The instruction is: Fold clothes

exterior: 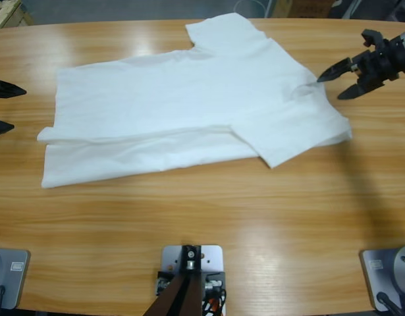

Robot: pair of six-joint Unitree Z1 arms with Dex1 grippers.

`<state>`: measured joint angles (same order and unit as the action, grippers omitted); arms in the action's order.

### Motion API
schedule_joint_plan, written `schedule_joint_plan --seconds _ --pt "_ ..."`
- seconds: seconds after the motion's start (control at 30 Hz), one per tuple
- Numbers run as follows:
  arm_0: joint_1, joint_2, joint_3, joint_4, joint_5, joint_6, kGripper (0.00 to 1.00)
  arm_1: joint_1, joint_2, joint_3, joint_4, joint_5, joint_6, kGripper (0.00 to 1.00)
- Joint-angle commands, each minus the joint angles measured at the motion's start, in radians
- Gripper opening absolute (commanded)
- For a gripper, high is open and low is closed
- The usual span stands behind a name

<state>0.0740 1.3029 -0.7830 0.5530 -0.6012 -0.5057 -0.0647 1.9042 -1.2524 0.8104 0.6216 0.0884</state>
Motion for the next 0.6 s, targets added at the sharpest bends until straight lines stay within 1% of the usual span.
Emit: schedule_joint_plan --seconds 0.03,0.07,0.1,0.17,0.23,0.27,0.53,0.6 --pt "-0.010 0.017 0.025 -0.001 -0.023 0.007 0.996 0.047 0.085 0.005 -0.005 -0.005 -0.022 0.824" --pt "-0.010 0.020 0.024 -0.001 -0.023 0.007 0.996 0.056 0.085 0.007 -0.005 -0.005 -0.022 0.741" --pt "-0.010 0.022 0.025 -0.001 -0.023 0.007 0.996 0.066 0.086 0.008 -0.005 -0.005 -0.022 0.638" --pt "-0.010 0.029 0.025 -0.001 -0.023 0.009 0.996 0.083 0.084 0.015 -0.005 -0.006 -0.022 0.393" --pt "-0.010 0.030 0.026 -0.001 -0.023 0.010 0.996 0.085 0.077 0.024 -0.007 -0.006 -0.022 0.116" --pt "-0.010 0.031 0.027 -0.001 -0.023 0.012 0.996 0.085 0.076 0.026 -0.007 -0.006 -0.022 0.009" --pt "-0.008 0.032 0.030 -0.001 -0.023 0.016 0.996 0.085 0.081 0.050 -0.007 -0.015 -0.022 0.000" --pt "-0.008 0.031 0.030 -0.001 -0.023 0.016 0.996 0.082 0.074 0.048 0.000 -0.039 -0.019 0.000"
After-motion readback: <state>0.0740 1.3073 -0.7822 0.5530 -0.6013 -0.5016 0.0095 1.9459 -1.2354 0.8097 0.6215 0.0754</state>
